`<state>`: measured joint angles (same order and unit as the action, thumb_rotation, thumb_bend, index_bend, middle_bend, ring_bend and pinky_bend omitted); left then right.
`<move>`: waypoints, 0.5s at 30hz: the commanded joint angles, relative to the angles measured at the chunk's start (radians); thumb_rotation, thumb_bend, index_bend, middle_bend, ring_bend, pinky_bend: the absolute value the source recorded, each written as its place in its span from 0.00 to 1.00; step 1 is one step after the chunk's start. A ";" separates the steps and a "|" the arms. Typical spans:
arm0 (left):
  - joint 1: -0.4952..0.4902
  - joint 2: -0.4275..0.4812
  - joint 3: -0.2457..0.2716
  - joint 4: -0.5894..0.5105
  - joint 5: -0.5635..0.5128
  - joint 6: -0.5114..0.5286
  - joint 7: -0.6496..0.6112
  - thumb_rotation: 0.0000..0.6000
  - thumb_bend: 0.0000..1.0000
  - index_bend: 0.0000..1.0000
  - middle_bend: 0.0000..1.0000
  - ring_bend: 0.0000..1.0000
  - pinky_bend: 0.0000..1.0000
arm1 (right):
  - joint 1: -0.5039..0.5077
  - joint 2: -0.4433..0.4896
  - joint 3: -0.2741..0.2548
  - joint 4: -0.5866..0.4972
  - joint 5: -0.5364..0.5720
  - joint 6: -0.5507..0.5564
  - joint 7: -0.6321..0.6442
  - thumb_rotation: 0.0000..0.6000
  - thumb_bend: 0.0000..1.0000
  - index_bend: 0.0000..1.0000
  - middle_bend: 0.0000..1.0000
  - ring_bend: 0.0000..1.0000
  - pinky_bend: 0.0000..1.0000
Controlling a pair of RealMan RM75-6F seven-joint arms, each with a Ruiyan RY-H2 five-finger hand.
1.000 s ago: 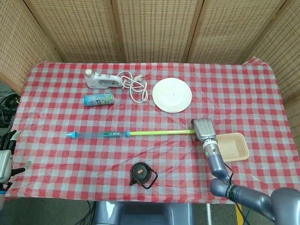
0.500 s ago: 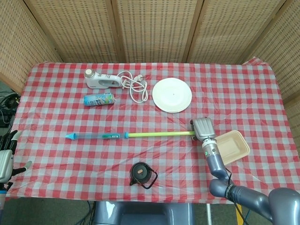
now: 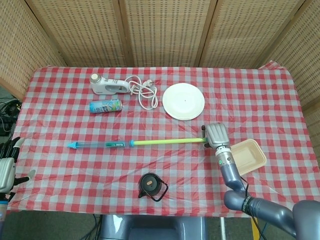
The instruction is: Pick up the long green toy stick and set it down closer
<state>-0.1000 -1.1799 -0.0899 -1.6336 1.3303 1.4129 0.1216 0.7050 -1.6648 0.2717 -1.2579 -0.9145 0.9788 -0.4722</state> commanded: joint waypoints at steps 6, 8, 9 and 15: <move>-0.031 0.040 -0.030 -0.050 -0.015 -0.020 0.022 1.00 0.20 0.00 0.00 0.00 0.00 | 0.010 0.056 0.034 -0.091 0.052 0.001 -0.005 1.00 0.49 0.77 1.00 1.00 0.52; -0.036 0.047 -0.034 -0.059 -0.021 -0.026 0.026 1.00 0.20 0.00 0.00 0.00 0.00 | 0.013 0.068 0.042 -0.108 0.062 0.002 -0.005 1.00 0.49 0.77 1.00 1.00 0.52; -0.040 0.050 -0.037 -0.064 -0.025 -0.029 0.027 1.00 0.20 0.00 0.00 0.00 0.00 | 0.014 0.075 0.047 -0.120 0.070 0.000 -0.001 1.00 0.49 0.77 1.00 1.00 0.52; -0.065 0.065 -0.054 -0.081 -0.063 -0.064 0.045 1.00 0.20 0.00 0.00 0.00 0.00 | 0.027 0.121 0.078 -0.185 0.117 -0.014 0.011 1.00 0.49 0.78 1.00 1.00 0.52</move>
<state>-0.1595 -1.1177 -0.1401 -1.7110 1.2739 1.3548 0.1616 0.7282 -1.5504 0.3438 -1.4357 -0.8029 0.9666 -0.4618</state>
